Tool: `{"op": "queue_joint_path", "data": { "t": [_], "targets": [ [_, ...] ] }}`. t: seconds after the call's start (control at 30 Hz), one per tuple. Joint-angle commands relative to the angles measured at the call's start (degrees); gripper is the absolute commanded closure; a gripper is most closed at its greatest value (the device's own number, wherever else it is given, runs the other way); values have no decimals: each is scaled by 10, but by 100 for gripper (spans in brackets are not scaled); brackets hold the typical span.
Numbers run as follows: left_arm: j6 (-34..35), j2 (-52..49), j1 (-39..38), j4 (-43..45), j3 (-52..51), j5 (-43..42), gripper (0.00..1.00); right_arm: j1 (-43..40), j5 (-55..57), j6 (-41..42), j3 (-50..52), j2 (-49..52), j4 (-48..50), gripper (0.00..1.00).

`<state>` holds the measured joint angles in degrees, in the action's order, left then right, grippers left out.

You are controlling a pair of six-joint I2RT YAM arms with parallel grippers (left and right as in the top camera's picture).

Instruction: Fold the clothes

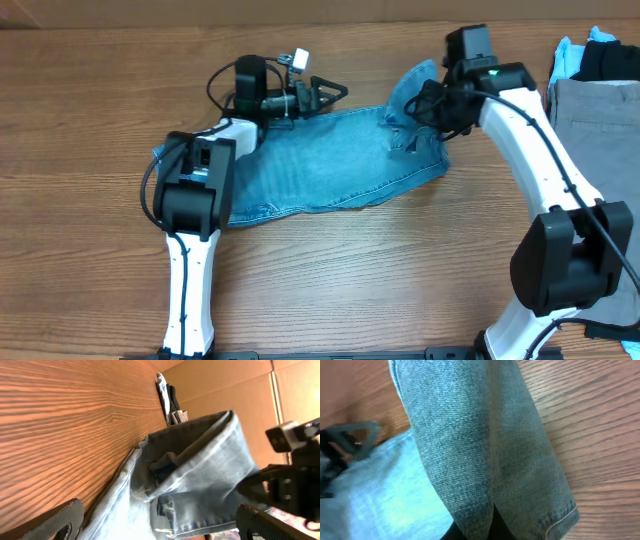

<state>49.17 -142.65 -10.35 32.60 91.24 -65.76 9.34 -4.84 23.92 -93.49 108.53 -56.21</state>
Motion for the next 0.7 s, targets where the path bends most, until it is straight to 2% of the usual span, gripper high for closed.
{"op": "queue_joint_path", "data": {
  "t": [0.0,0.17,0.3,0.47,0.6,0.67],
  "targets": [
    [-7,-8,47,2,0,-53,0,57,93,-3,19,-10,9,95],
    [7,5,107,2,0,-96,0,127,169,-3,36,-10,28,95],
    [6,29,151,3,0,-125,0,166,177,-3,50,-7,50,83],
    [6,64,193,5,0,-158,0,193,162,1,75,21,83,77],
    [3,89,214,12,0,-161,0,204,124,-2,79,47,108,64],
    [1,101,224,22,0,-156,0,207,95,-12,79,53,120,50]
  ]
}}
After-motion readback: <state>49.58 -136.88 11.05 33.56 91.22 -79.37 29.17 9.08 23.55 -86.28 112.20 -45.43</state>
